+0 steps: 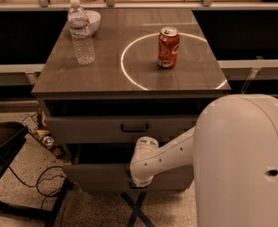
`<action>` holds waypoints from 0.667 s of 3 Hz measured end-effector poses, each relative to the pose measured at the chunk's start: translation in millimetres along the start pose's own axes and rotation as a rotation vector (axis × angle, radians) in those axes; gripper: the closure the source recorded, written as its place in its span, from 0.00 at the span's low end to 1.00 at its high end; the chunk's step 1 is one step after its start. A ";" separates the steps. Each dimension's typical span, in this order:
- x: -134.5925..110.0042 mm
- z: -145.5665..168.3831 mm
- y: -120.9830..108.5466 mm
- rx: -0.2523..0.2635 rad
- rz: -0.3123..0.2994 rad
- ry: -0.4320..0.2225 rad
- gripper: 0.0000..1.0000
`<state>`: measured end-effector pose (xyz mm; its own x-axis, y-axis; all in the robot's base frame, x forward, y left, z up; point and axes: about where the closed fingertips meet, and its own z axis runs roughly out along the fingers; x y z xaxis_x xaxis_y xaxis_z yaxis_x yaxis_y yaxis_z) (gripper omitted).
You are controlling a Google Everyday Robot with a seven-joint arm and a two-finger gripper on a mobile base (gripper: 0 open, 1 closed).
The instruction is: Open middle drawer
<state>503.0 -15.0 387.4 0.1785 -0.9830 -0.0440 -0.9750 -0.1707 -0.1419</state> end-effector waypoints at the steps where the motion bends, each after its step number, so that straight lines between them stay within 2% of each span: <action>1: 1.2 -8.2 10.3 0.008 -0.012 0.006 1.00; 2: 1.0 -28.7 25.7 0.025 -0.042 0.026 1.00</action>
Offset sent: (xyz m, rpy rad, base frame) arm -0.0534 -0.0120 0.0520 -0.0521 -0.0664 0.0715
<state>474.3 -22.3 412.1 0.2153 -0.9765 -0.0123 -0.9631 -0.2102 -0.1679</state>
